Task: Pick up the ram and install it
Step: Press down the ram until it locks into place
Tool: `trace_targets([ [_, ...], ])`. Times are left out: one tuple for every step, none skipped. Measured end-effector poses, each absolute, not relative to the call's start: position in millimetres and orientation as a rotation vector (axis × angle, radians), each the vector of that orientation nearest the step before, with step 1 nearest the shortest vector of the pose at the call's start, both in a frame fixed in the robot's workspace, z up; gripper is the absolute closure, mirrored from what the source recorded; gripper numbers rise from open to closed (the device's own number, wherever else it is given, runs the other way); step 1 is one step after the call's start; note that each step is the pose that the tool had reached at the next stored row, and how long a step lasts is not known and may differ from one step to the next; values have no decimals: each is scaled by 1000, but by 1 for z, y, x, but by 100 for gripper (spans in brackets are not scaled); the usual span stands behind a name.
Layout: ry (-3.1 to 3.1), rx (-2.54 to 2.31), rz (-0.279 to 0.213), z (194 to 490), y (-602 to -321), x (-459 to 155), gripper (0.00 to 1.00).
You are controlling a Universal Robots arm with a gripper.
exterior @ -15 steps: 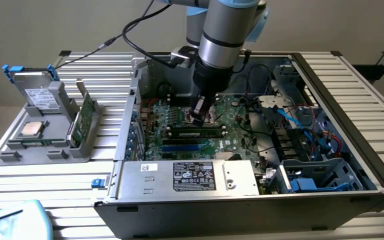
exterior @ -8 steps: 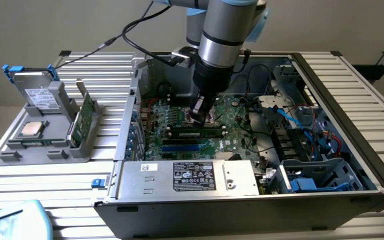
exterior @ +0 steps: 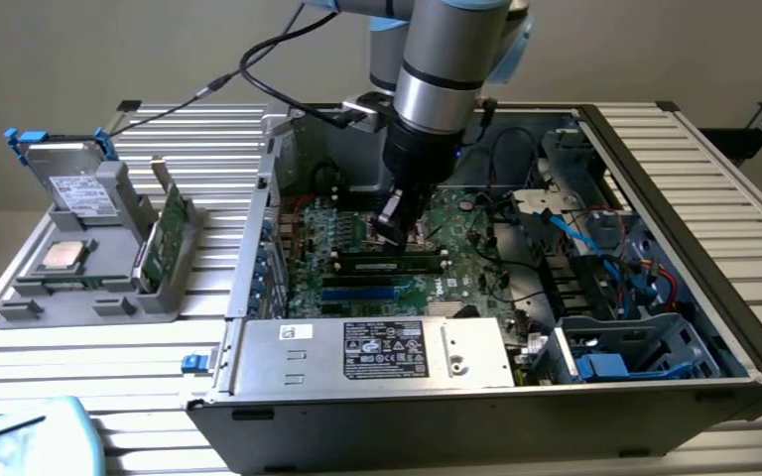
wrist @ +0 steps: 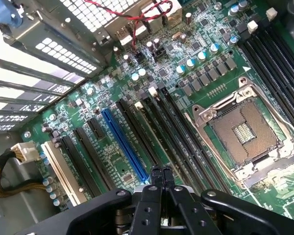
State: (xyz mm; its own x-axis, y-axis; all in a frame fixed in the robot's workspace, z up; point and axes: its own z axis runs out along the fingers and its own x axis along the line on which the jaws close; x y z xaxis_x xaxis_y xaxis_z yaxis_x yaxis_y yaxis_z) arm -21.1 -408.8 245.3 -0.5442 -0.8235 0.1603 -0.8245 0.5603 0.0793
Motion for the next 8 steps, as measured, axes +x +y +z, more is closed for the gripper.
trace_targets([
  [-2620,1382,9,245,-409,-21,89],
  [-2627,1369,9,245,-409,-21,89],
  [-2634,1354,10,245,-409,-21,89],
  [-2641,1341,11,245,-409,-21,89],
  [-2647,1327,12,245,-409,-21,89],
  [-2654,1314,13,245,-409,-21,89],
  [-2661,1300,14,245,-409,-21,89],
  [-2667,1287,15,245,-409,-21,89],
])
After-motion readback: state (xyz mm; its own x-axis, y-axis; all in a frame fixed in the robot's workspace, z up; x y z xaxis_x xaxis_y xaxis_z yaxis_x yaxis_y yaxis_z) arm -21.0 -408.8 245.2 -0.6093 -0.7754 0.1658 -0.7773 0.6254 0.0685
